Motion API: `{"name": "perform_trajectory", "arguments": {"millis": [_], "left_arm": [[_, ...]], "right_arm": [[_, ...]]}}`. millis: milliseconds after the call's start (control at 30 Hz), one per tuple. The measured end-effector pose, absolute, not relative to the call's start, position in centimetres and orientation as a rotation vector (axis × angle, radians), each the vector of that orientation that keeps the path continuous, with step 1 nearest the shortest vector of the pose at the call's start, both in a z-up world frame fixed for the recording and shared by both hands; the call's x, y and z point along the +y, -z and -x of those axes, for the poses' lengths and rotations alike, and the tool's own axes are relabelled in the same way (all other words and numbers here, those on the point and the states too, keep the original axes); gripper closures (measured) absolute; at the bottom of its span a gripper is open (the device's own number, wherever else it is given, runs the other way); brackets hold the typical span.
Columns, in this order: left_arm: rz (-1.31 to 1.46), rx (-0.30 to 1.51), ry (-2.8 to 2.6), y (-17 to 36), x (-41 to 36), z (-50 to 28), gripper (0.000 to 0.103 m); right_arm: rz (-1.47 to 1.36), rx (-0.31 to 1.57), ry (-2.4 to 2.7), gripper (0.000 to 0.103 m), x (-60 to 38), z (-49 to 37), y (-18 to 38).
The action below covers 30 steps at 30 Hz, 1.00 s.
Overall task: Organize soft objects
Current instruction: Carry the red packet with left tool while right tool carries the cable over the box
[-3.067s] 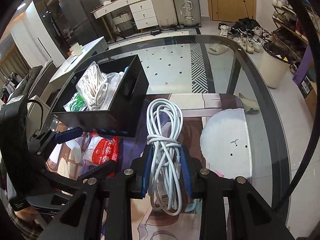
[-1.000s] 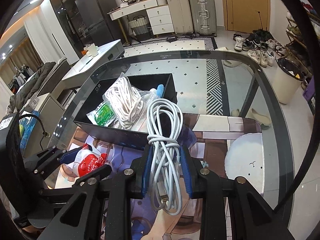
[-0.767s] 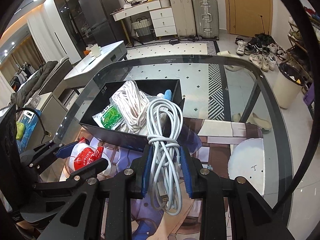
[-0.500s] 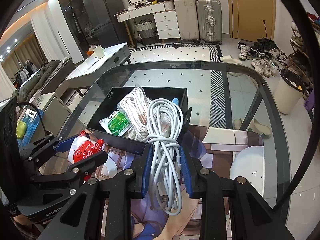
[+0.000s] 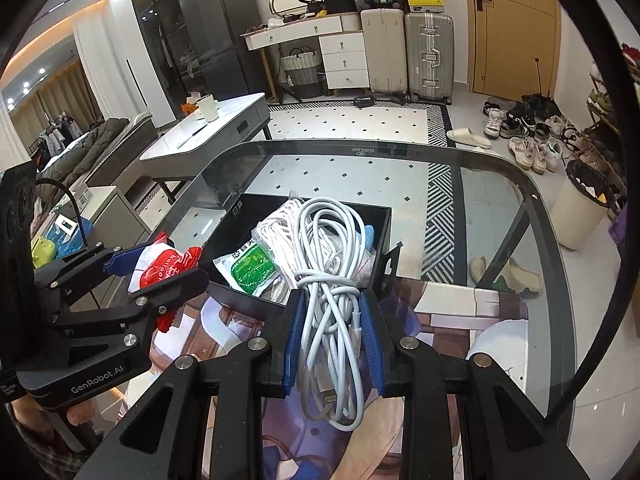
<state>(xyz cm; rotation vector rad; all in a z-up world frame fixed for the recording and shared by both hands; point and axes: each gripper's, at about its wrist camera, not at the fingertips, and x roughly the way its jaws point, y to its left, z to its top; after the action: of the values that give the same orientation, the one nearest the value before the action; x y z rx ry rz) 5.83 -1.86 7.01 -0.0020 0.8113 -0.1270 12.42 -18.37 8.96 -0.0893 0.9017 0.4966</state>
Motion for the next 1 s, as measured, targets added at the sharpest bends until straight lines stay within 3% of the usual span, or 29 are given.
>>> {"name": "perform_trajectory", "arguments": {"millis": [1000], "left_arm": [[0.003,0.808,0.123,-6.4,-0.6,-10.1,0.054]], "right_arm": [[0.095,0.899,-0.509,0.075,-17.1,-16.5,-9.0]]}}
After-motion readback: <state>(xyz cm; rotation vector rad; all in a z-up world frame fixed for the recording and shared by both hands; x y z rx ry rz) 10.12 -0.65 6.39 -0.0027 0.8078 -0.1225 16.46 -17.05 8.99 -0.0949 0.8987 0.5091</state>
